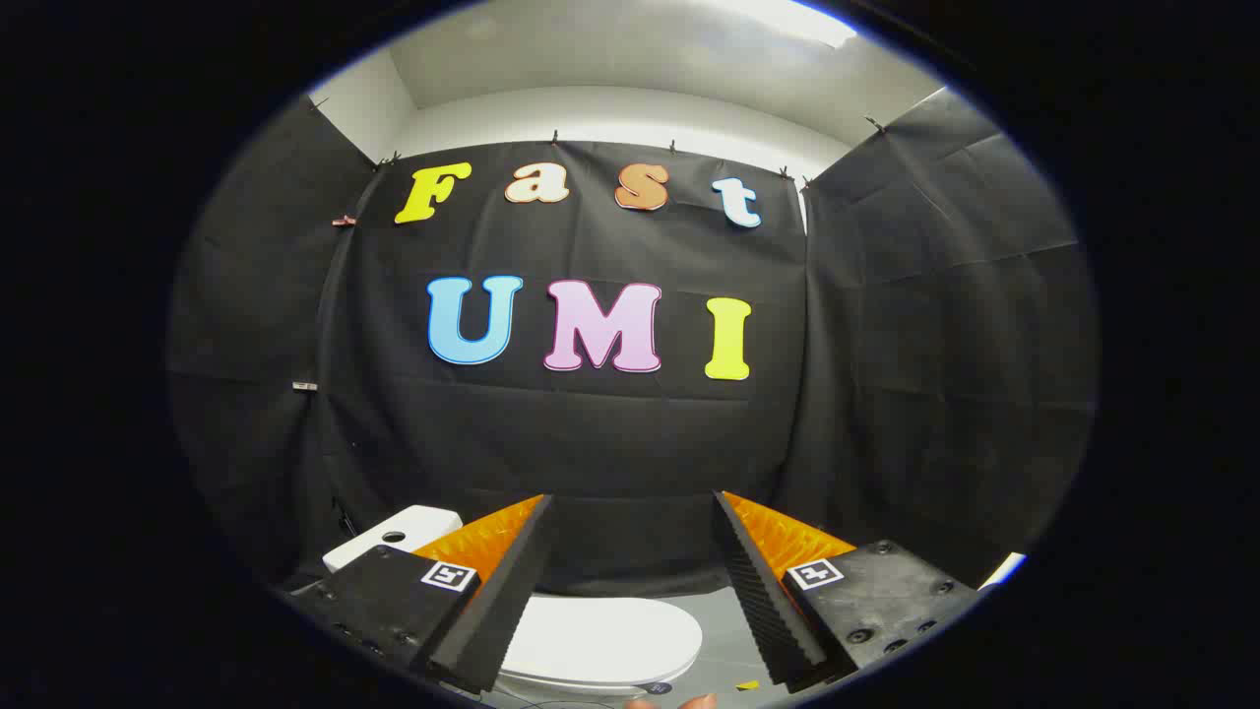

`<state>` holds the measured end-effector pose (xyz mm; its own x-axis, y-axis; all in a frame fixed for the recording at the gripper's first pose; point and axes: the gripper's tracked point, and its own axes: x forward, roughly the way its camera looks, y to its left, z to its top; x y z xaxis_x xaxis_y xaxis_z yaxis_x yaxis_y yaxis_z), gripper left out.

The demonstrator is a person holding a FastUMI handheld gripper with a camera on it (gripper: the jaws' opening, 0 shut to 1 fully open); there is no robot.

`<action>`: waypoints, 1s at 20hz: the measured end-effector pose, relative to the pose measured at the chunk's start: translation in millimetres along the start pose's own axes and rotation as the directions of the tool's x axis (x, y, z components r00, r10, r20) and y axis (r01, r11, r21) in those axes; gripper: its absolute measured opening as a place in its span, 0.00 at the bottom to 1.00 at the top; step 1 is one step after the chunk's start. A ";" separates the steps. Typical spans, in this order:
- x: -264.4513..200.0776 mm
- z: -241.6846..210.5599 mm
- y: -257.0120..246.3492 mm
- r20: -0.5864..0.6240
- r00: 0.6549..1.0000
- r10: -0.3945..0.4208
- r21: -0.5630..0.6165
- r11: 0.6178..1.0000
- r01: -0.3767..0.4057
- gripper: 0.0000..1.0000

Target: Open the toilet lid.

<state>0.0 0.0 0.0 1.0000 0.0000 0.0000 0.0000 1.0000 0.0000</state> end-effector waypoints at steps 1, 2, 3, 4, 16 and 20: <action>0.3 0.3 -0.7 -0.002 1.000 0.001 -0.001 1.000 -0.001 0.99; -0.5 0.3 -1.0 0.000 1.000 0.002 0.000 1.000 -0.002 0.99; -1.2 1.4 -1.9 0.001 1.000 0.000 0.003 1.000 0.000 0.99; -1.9 1.8 -1.0 0.003 1.000 0.003 0.007 1.000 -0.003 0.99; -0.5 3.9 5.6 0.015 0.999 0.035 0.011 0.999 -0.035 0.99; 1.0 -2.4 5.5 0.002 0.999 0.044 0.029 0.999 -0.044 0.99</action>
<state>1.0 5.5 -2.4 0.9990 0.0439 0.0015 -0.0439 0.9986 0.0287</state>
